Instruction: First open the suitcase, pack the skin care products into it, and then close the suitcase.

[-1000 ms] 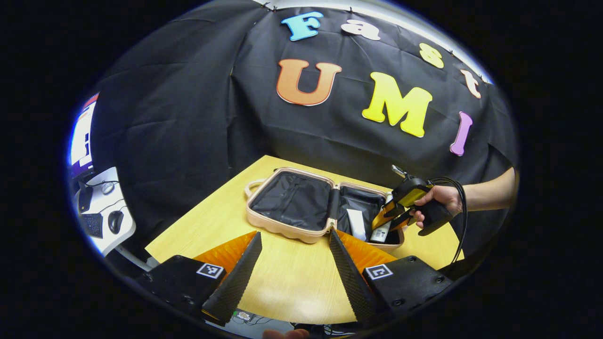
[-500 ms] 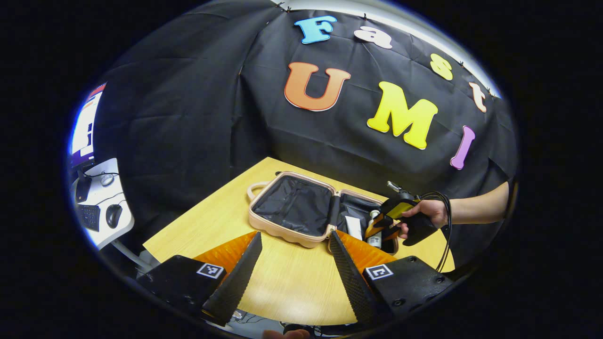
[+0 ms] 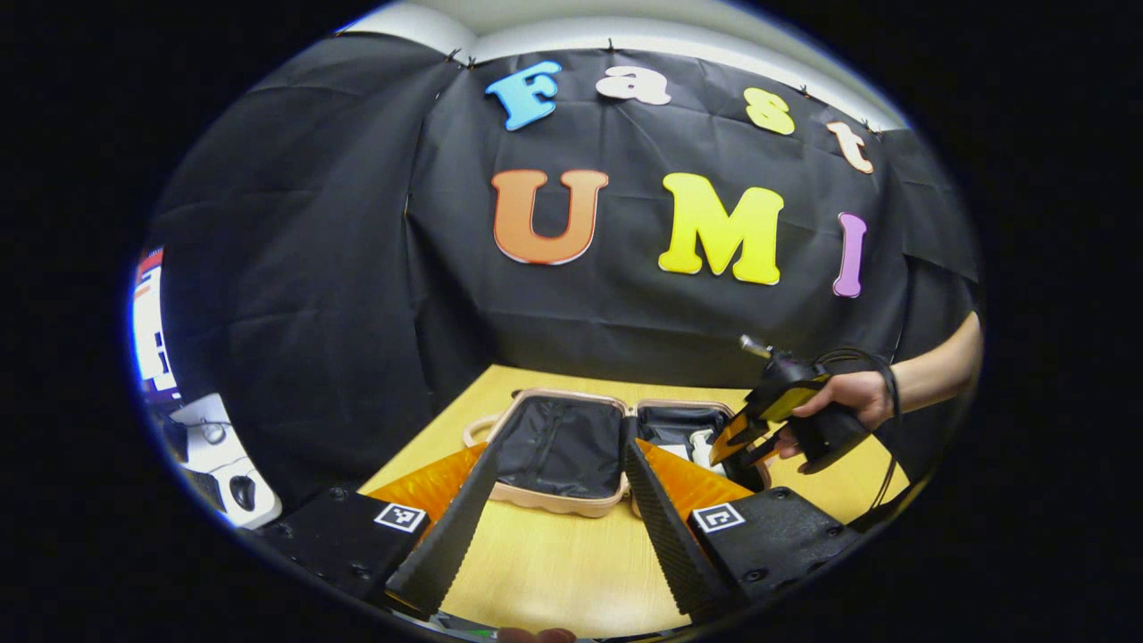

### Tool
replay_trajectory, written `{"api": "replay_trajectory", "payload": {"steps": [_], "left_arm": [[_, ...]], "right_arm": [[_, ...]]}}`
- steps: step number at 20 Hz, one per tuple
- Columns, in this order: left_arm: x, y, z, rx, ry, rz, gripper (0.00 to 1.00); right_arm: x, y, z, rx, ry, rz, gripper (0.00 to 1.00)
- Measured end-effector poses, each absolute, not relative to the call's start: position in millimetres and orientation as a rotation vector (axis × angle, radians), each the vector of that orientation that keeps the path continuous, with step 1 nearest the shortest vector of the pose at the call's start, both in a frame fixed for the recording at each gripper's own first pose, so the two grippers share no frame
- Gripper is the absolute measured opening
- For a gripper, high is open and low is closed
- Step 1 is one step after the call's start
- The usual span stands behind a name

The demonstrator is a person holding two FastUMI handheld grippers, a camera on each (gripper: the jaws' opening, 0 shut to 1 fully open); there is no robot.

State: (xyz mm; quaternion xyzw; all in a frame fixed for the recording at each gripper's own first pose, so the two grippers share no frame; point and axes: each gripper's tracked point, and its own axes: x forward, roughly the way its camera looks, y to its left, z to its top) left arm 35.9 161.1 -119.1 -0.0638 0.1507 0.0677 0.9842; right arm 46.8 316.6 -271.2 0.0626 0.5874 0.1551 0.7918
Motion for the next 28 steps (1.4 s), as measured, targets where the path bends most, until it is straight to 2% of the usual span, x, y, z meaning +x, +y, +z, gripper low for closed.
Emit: {"api": "replay_trajectory", "payload": {"steps": [1, 2, 3, 4, 7, 9, 12, 17, 18, 19, 20, 21, 24, 28], "left_arm": [[41, 166, -126, -0.197, 0.314, 0.133, 0.93], [47, 172, -133, -0.271, 0.317, 0.125, 0.93], [52, 182, -136, -0.337, 0.315, 0.119, 0.93], [58, 191, -141, -0.39, 0.307, 0.104, 0.93], [80, 227, -142, -0.538, 0.199, 0.05, 0.94], [100, 259, -151, -0.64, 0.159, 0.039, 0.93], [122, 299, -184, -0.818, 0.186, 0.025, 0.93], [169, 350, -235, -1.064, 0.261, 0.012, 0.91], [180, 352, -246, -1.084, 0.286, 0.007, 0.91], [190, 354, -258, -1.108, 0.309, 0.004, 0.9], [199, 355, -268, -1.141, 0.331, 0.003, 0.9], [204, 358, -278, -1.167, 0.349, 0.015, 0.89], [223, 359, -292, -1.235, 0.358, 0.022, 0.87], [252, 357, -298, -1.297, 0.34, 0.033, 0.77]], "right_arm": [[44, 315, -248, 0.11, 1.185, 0.387, 0.75], [43, 310, -224, 0.077, 1.089, 0.433, 0.75], [44, 306, -196, 0.052, 0.983, 0.479, 0.69], [42, 303, -166, 0.024, 0.868, 0.524, 0.75], [37, 291, -85, -0.052, 0.534, 0.614, 0.75], [18, 278, -61, -0.109, 0.429, 0.642, 0.75], [-9, 268, -47, -0.171, 0.409, 0.677, 0.75], [-9, 259, -41, -0.137, 0.441, 0.649, 0.73], [-6, 254, -38, -0.129, 0.443, 0.631, 0.7], [-3, 251, -37, -0.117, 0.449, 0.618, 0.73], [-3, 250, -37, -0.106, 0.46, 0.605, 0.7], [-3, 248, -37, -0.101, 0.473, 0.595, 0.73], [-5, 246, -43, -0.133, 0.488, 0.572, 0.73], [-14, 249, -50, -0.222, 0.494, 0.573, 0.73]]}}
